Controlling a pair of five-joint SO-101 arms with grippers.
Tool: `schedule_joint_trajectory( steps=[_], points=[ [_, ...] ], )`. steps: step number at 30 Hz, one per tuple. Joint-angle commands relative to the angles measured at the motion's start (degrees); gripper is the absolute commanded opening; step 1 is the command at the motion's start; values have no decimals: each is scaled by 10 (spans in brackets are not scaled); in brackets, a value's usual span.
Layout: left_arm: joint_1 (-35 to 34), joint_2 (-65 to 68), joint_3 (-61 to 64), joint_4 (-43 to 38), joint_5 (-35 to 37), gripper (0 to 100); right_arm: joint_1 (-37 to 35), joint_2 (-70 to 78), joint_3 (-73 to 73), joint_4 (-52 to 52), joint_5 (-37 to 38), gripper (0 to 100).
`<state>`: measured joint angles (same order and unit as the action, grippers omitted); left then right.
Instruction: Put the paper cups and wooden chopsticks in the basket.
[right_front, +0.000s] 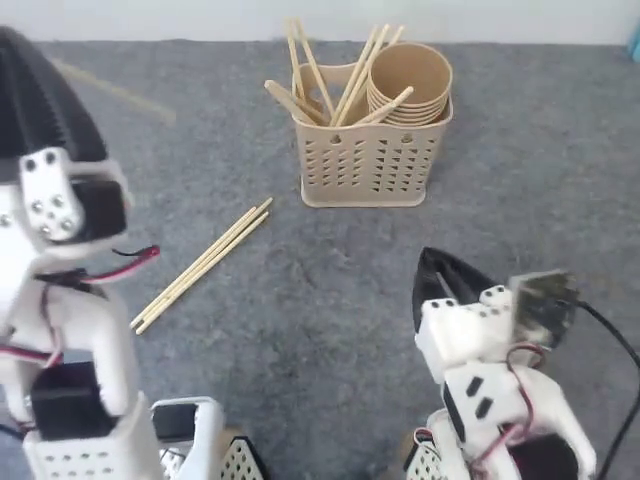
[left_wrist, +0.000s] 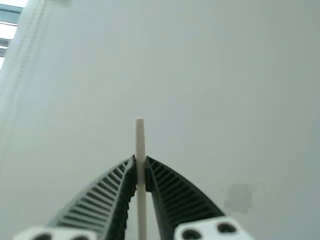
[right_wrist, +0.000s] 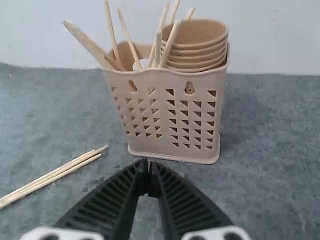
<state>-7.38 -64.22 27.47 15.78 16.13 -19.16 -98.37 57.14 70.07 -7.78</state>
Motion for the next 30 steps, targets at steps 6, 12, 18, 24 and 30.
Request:
schedule_joint_trajectory(
  steps=[6, 12, 18, 24, 30],
  points=[
    [165, 13, -9, -48, -55, 12, -7, -55, 119, 2, 24, 8],
    [193, 156, -76, -85, -54, 12, -7, -56, 342, -194, -21, 8],
    [232, 310, -114, -101, -58, 12, 13, -55, 393, -266, -15, 8],
    [231, 397, -107, -119, -59, 12, 13, -55, 393, -264, -12, 8],
    [198, 451, -86, -169, -59, 12, 13, -55, 393, -264, -12, 8]
  ],
)
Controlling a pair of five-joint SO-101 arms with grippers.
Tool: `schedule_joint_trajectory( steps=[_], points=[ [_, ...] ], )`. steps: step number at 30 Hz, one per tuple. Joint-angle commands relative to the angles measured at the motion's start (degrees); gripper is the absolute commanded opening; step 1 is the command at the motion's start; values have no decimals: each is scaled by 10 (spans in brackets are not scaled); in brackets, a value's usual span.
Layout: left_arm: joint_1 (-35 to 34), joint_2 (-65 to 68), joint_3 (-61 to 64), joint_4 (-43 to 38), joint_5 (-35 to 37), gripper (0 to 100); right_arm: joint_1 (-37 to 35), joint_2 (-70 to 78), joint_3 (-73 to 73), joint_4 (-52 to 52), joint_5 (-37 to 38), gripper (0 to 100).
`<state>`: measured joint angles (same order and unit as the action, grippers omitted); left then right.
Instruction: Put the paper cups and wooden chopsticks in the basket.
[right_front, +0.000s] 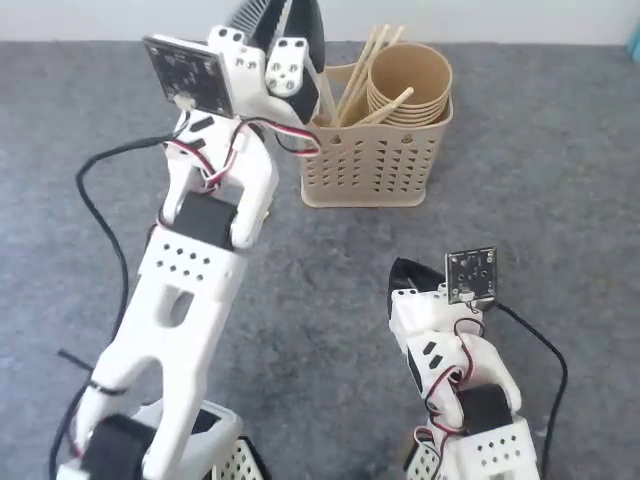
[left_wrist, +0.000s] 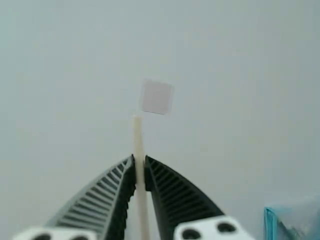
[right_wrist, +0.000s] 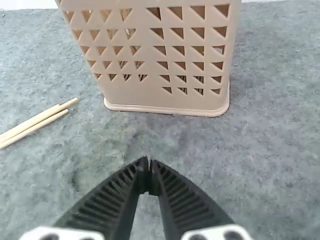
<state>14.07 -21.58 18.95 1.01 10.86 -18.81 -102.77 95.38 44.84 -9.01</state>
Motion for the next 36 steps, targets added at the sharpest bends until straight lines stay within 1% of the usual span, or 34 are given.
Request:
schedule_joint_trajectory(
  steps=[1, 6, 15, 22, 26, 34, 36],
  points=[
    [-23, 33, -1, -28, -6, 12, 9, -11, 11, -12, 0, 8],
    [-46, 60, -5, -55, -6, 12, 9, -11, 11, -11, 0, 8],
    [-46, 0, -33, -50, -4, 12, 9, -11, 11, -11, 0, 8],
    [-47, 11, -52, -50, -2, 12, 7, -11, 11, -11, 0, 8],
    [-45, 20, -29, -43, -4, 12, 8, -11, 11, -10, 0, 8],
    [-41, 37, 57, -46, -5, 17, 7, -11, 11, -10, 0, 8],
    [-43, 34, 75, -44, -5, 48, 7, -11, 11, -10, 0, 8]
  ],
)
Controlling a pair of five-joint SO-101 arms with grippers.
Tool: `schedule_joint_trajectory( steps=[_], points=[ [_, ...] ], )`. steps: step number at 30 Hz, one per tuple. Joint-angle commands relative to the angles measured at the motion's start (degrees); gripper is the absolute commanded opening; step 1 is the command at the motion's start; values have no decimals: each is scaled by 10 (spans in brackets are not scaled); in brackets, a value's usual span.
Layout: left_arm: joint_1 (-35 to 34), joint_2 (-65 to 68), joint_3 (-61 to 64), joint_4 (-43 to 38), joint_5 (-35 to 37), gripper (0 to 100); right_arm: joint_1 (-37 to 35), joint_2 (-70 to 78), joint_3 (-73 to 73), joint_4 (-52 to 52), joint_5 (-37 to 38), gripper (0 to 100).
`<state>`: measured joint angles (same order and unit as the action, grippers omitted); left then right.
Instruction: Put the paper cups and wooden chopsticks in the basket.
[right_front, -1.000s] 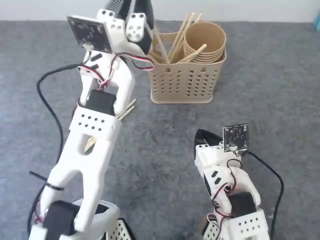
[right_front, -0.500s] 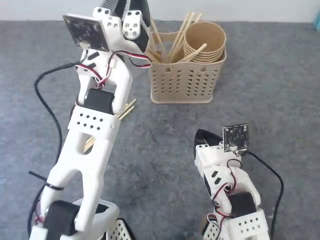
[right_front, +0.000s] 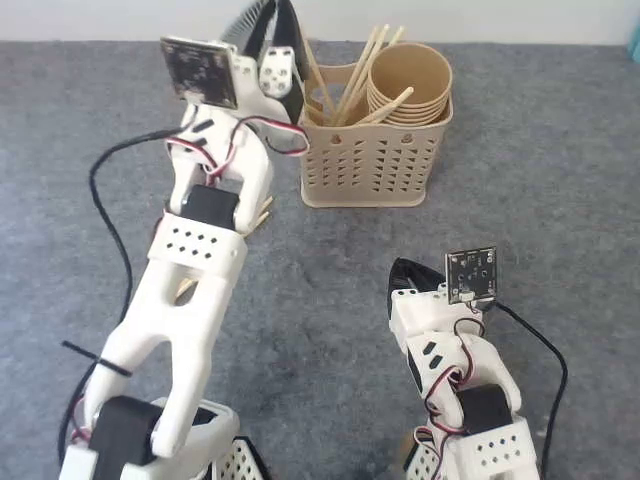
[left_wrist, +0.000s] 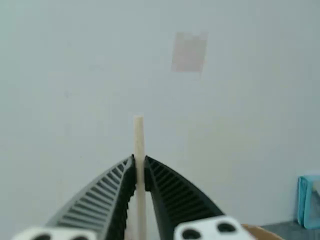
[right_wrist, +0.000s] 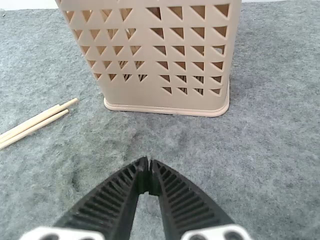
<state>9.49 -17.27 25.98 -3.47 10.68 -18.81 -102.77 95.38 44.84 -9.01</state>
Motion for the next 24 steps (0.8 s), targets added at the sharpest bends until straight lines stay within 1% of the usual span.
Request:
schedule_joint_trajectory(
  steps=[1, 3, 5, 6, 13, 19, 22, 24],
  points=[
    [1, -11, 15, 2, -4, 86, 7, -10, 11, -9, 0, 8],
    [-2, -28, 33, 11, -2, 183, 6, -11, 11, -2, 0, 8],
    [-2, -59, 41, 69, -3, 257, 6, -11, 11, 0, 0, 8],
    [0, -78, 41, 109, -3, 274, 6, -11, 11, 0, 0, 8],
    [-4, -266, 37, 340, -4, 280, 6, -11, 11, 0, 0, 8],
    [-66, -417, 58, 581, -4, 280, 8, -11, 11, 0, 0, 8],
    [-102, -453, 105, 658, -18, 280, 8, -11, 11, 0, 0, 8],
    [-125, -468, 150, 674, -62, 279, 8, -11, 11, 0, -1, 8]
  ],
)
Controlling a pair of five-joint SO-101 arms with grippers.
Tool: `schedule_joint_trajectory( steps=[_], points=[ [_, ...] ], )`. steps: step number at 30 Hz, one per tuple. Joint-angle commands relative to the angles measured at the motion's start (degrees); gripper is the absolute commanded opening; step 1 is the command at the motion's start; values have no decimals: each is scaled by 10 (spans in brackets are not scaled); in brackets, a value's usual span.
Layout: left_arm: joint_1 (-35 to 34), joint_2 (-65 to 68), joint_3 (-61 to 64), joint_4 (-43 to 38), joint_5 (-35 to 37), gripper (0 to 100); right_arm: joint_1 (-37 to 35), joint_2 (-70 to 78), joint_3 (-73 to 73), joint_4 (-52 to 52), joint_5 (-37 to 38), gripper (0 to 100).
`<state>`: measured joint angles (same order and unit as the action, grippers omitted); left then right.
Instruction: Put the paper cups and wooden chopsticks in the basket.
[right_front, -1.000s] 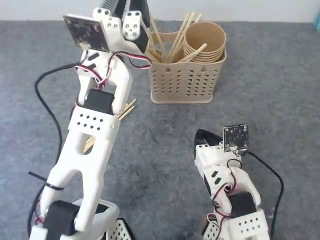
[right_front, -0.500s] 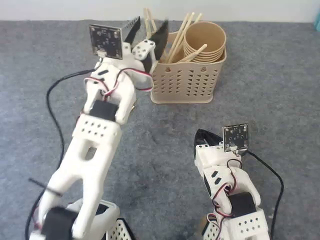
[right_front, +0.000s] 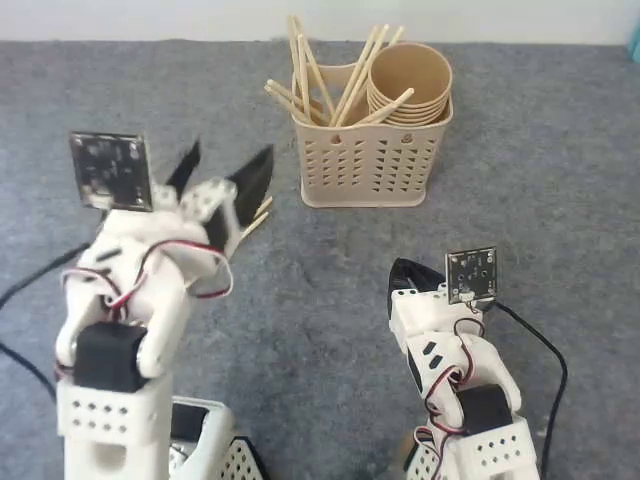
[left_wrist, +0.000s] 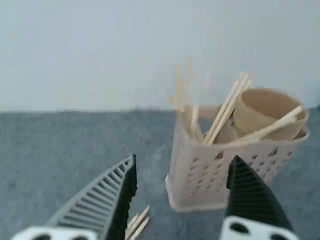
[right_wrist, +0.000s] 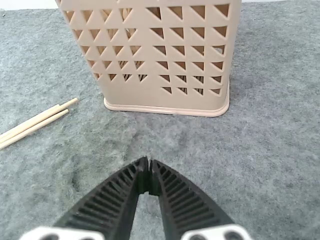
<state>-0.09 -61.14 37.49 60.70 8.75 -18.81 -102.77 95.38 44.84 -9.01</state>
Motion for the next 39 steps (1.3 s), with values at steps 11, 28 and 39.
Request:
schedule_joint_trajectory(
  steps=[11, 28, 39],
  points=[
    [-96, -35, 298, -98, -196, 203, 8, -11, 11, 0, -3, 8],
    [-97, 300, 158, -130, -200, 254, 9, -11, 11, 0, -3, 8],
    [-104, 593, 3, -218, -273, 215, 9, -11, 11, 0, -1, 8]
  ],
)
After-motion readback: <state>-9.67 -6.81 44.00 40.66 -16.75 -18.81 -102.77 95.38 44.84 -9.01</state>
